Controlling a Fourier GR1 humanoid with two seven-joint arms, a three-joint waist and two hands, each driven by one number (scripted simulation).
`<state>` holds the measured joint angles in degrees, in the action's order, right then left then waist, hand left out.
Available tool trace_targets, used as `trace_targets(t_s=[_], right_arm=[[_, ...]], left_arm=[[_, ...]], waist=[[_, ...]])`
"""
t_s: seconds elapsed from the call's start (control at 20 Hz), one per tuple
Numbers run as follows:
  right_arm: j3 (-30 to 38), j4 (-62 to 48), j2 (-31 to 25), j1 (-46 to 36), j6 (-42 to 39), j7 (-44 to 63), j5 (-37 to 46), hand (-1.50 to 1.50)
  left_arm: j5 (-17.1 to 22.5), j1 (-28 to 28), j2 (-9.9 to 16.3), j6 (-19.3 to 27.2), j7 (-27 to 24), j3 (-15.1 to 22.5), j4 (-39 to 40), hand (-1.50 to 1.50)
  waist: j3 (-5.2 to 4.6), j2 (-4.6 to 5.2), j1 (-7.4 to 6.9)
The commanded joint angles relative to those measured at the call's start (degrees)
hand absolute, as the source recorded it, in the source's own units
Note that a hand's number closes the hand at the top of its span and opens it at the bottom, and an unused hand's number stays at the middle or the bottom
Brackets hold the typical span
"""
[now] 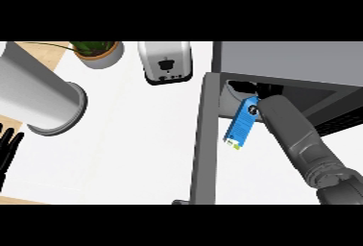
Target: Pick up the milk, place it into the microwave and close the microwave
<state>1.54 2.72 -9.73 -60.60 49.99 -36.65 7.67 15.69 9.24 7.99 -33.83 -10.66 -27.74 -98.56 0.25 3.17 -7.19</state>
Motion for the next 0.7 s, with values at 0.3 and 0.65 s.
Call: trace_targets(t_s=[0.3,0.65], right_arm=[[1.1,1.35,2.01,1.36,0.55,-1.59,-0.69,-1.5],[2.62,2.66,1.74,4.86,-5.15,-5.53,-1.88,-1.5]], left_arm=[[-0.03,1.12,-0.35,-0.46,-2.75,-1.12,0.17,-1.5],[-1.42,2.97,-1.03,-0.18,-2.94,-0.89,-0.98,-1.5]], waist=[[-0.03,-0.72,1.02],[-0.03,-1.24,2.44]])
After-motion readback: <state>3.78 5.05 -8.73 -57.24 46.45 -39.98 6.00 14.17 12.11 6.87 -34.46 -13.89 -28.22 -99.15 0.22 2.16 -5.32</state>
